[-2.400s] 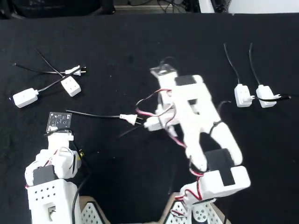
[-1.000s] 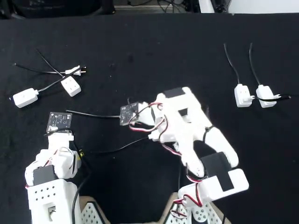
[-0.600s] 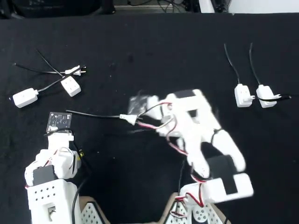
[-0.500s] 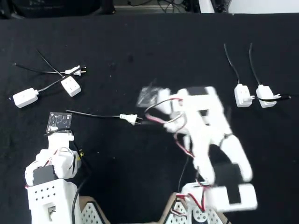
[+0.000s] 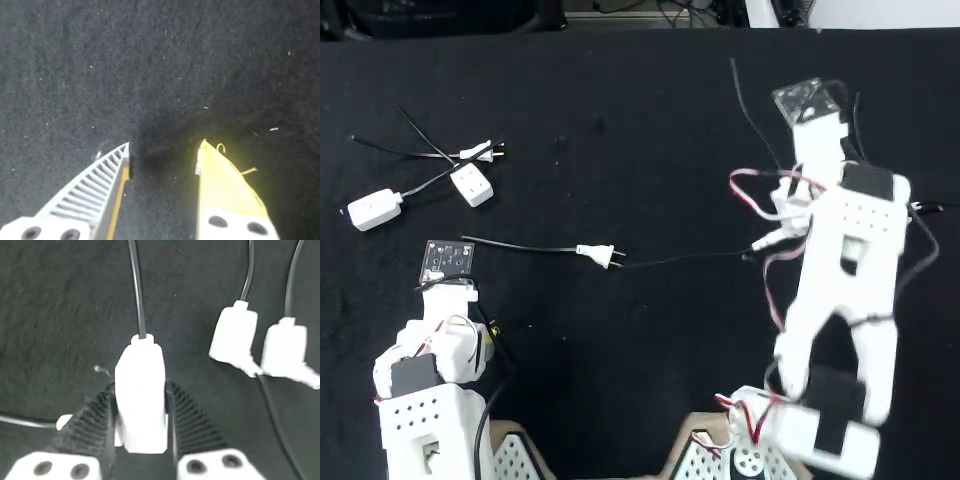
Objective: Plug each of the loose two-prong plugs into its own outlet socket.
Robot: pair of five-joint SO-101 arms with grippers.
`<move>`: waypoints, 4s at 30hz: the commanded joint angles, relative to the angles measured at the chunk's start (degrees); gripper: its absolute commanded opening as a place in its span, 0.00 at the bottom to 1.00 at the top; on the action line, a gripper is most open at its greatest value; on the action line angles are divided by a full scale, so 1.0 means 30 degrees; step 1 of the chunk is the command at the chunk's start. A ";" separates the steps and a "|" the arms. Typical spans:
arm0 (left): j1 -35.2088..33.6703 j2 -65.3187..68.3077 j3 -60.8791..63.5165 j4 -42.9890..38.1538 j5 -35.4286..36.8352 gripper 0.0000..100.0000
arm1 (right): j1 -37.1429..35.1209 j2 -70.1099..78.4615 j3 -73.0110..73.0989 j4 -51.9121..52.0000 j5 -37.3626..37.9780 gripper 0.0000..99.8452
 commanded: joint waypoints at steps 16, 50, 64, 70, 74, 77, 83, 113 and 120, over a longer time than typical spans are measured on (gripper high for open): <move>-0.0220 -0.0147 -0.0073 0.0029 -0.0117 0.22 | 0.1641 2.0381 -2.3077 0.7326 -0.1963 0.02; -0.0190 -0.0147 -0.0044 -0.0029 -0.0147 0.22 | -0.3604 0.8161 -1.4842 0.9875 -0.3458 0.13; -0.0220 -0.0176 0.0015 -0.0059 -0.0059 0.22 | -1.1692 -0.3238 0.4850 -0.1670 -0.7531 0.13; -0.0220 -0.0176 0.0015 -0.0059 -0.0059 0.22 | -1.4037 -0.4674 0.9304 -0.6652 -0.9114 0.13; -0.0220 -0.0176 0.0015 -0.0059 -0.0059 0.22 | -1.4945 -0.4762 1.1736 -0.9377 -1.0110 0.13; -0.0190 -0.0176 0.0015 -0.0059 -0.0088 0.22 | -1.5092 -0.4791 1.4110 -1.3216 -1.0110 0.13; -0.0337 -0.0029 -0.1832 0.0117 -0.0147 0.22 | -1.5150 -0.4791 1.5575 -1.5092 -1.0139 0.13; -0.4996 2.2125 -2.3311 -0.0703 -0.3604 0.22 | -1.5121 -0.4791 1.5722 -1.5238 -1.0139 0.13; -0.5172 2.8308 -2.8293 -0.0586 -0.4571 0.22 | -1.5033 -0.4791 1.5722 -1.5238 -1.0110 0.13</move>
